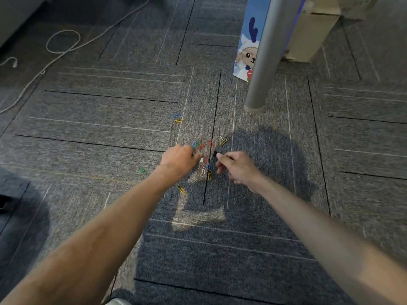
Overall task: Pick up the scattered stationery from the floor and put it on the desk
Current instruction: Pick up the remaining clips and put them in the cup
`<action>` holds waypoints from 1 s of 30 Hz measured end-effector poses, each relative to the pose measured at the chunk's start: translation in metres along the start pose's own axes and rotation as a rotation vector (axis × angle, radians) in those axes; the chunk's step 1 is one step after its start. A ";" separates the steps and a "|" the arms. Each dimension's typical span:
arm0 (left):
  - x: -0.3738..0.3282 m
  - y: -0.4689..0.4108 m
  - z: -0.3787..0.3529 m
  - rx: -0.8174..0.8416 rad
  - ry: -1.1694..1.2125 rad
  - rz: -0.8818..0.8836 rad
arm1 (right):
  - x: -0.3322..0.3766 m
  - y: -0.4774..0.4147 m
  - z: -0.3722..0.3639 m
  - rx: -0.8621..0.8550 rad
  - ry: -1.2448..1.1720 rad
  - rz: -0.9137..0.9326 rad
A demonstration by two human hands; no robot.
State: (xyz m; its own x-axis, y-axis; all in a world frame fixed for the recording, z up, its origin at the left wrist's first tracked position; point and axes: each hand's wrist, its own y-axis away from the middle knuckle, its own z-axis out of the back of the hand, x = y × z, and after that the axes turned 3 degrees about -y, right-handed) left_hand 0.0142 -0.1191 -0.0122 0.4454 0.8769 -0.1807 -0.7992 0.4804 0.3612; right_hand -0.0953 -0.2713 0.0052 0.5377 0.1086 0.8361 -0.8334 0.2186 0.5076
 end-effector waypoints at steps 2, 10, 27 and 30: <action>-0.006 -0.007 0.000 -0.003 -0.091 -0.025 | -0.002 -0.001 0.003 -0.008 0.009 0.001; -0.009 -0.014 -0.004 0.091 -0.151 -0.240 | -0.004 0.001 0.016 -0.032 -0.031 -0.016; -0.021 0.115 0.187 0.030 0.399 -0.128 | 0.179 0.096 0.062 0.140 0.612 0.331; -0.033 0.173 0.295 0.094 0.500 -0.140 | 0.280 0.153 0.071 0.127 0.833 0.385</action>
State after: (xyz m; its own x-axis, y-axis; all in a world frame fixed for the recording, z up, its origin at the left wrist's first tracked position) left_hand -0.0199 -0.0702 0.3262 0.2796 0.7163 -0.6393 -0.6960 0.6099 0.3790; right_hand -0.0809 -0.2759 0.3318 0.0980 0.8247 0.5571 -0.9548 -0.0800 0.2863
